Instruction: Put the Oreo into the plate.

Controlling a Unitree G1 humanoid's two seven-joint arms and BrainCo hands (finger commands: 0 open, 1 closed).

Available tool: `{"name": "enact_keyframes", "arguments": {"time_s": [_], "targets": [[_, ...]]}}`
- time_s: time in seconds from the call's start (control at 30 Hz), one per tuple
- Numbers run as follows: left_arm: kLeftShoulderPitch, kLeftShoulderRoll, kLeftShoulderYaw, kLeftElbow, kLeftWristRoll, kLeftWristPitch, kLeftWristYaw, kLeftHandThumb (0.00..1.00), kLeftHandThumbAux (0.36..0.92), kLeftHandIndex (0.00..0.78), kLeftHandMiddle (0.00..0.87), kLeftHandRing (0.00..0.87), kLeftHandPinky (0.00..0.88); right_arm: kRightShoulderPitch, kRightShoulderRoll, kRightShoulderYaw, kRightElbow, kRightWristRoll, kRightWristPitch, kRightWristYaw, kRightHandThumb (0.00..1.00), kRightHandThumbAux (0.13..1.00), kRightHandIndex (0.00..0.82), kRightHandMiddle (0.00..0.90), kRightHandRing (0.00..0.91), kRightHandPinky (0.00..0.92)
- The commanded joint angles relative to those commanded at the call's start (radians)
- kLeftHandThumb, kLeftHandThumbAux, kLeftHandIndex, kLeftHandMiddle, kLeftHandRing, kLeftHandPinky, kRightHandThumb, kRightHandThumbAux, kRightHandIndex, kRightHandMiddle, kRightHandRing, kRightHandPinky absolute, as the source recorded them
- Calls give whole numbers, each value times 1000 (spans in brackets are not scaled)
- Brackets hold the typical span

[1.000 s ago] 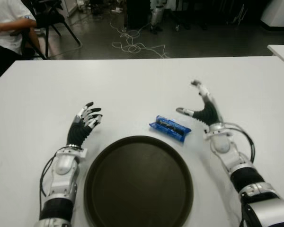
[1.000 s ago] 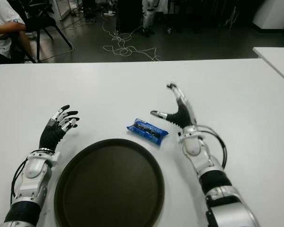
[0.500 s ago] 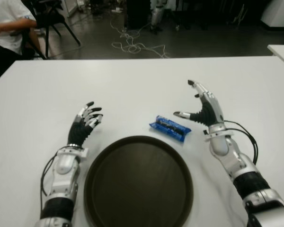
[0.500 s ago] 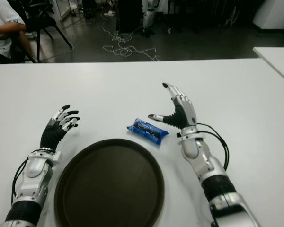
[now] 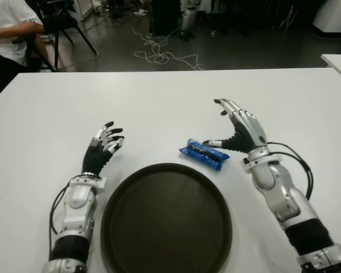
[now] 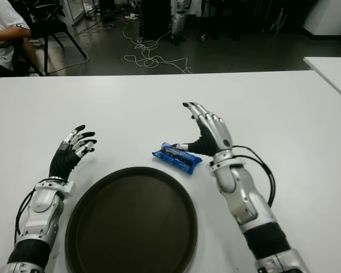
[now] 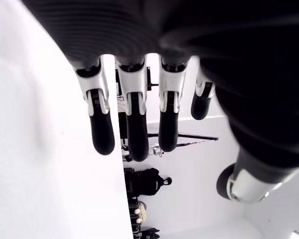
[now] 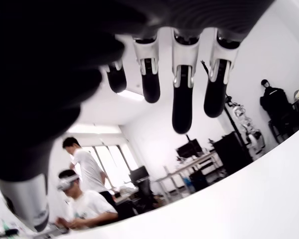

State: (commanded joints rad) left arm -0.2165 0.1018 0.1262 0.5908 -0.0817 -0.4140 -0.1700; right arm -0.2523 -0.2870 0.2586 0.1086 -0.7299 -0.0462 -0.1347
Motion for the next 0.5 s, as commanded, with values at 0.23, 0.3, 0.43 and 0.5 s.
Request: {"name": "enact_keyframes", "arguments": {"time_s": [0.23,0.3,0.43,0.5], "targets": [[-5,-2,3,10,-4,-4,0,384,655,123,254,284,327,-7,-4,15,9,4,-4,-1,0,707,115,200,256,288],[-6,-2,3,12,-5,-6,-1,383,654,123,254,285,327,-9,-2,17,15,6,-8,-8,0,711,117,204,259,292],[-8,-2,2,18,-7,-12,-5,369,655,124,253,282,319,-13,1,20,22,6,-15,-19,0,711,130,220,277,306],[-7,0,0,19,-3,-13,-3,360,657,123,254,278,306,-12,7,23,21,6,-14,-20,0,704,129,222,278,306]]}}
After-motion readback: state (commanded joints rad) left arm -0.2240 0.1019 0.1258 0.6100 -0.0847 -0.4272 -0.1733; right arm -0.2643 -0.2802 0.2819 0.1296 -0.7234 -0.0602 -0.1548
